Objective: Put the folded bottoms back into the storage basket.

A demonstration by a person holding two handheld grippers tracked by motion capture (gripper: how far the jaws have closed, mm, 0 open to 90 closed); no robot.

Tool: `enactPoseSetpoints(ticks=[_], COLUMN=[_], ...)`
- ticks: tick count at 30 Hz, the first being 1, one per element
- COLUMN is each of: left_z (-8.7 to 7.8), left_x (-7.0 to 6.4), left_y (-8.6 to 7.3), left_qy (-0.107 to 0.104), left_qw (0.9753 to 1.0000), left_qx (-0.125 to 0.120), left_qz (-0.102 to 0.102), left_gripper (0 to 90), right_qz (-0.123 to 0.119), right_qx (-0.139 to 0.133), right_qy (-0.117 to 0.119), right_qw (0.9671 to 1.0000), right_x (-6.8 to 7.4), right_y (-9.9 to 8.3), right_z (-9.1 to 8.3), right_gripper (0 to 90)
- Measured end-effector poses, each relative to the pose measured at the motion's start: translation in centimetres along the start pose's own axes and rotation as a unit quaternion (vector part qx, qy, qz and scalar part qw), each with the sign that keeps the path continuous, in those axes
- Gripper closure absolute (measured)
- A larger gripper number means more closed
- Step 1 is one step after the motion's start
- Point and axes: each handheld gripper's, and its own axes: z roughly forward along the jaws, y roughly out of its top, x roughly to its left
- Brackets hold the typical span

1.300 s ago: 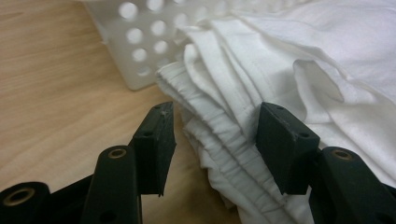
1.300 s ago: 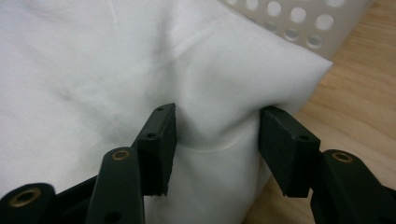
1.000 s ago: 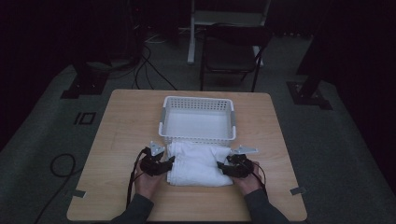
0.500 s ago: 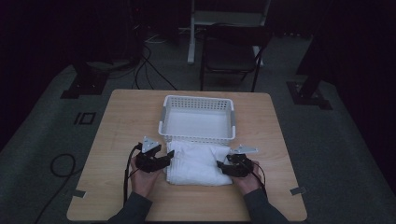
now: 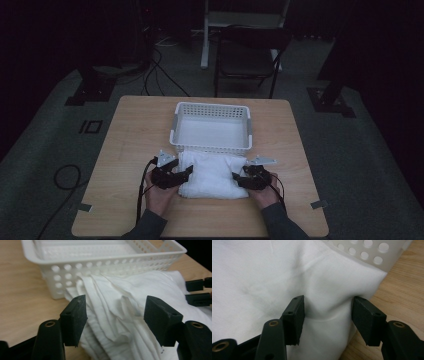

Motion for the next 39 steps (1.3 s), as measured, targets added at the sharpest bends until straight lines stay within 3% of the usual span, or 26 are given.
enactPoseSetpoints(ticks=[6, 14, 17, 21, 25, 29, 32, 39], left_z=[1.4, 2.7, 3.2, 3.6, 4.1, 4.4, 4.6, 4.7], left_x=[-0.3, 0.8, 1.1, 1.6, 2.3, 2.7, 3.0, 3.1], left_y=[-1.1, -1.6, -1.6, -1.9, -2.2, -2.4, -2.5, -2.4], left_qy=[0.031, 0.013, 0.005, -0.002, -0.018, -0.028, -0.036, -0.04], left_qw=[0.9987, 0.999, 0.999, 0.9989, 0.9983, 0.9972, 0.996, 0.9957], left_qx=[0.033, 0.041, 0.044, 0.046, 0.047, 0.051, 0.057, 0.06], left_qz=[0.024, 0.01, -0.006, -0.007, -0.029, -0.046, -0.058, -0.058], left_gripper=[22.5, 16.8, 16.6, 14.8, 9.7, 6.2, 3.1, 2.6], right_qz=[0.002, 0.004, 0.007, 0.012, 0.016, 0.022, 0.031, 0.028], right_qx=[-0.002, 0.0, 0.0, 0.004, 0.004, -0.004, -0.013, -0.013], right_qy=[0.002, 0.003, 0.003, 0.005, -0.002, -0.023, -0.021, -0.007], right_qw=[1.0, 1.0, 1.0, 0.9999, 0.9999, 0.9995, 0.9992, 0.9995], right_x=[0.0, -0.1, -0.1, -0.2, -0.3, -0.1, 0.2, 1.1], right_y=[-0.1, -0.1, -0.1, 0.0, 0.0, 0.3, 0.4, 0.5], right_z=[0.0, 0.0, 0.1, 0.0, -0.2, -0.8, -1.3, -1.0], right_gripper=[43.6, 42.5, 41.5, 40.5, 34.6, 22.9, 16.3, 11.7])
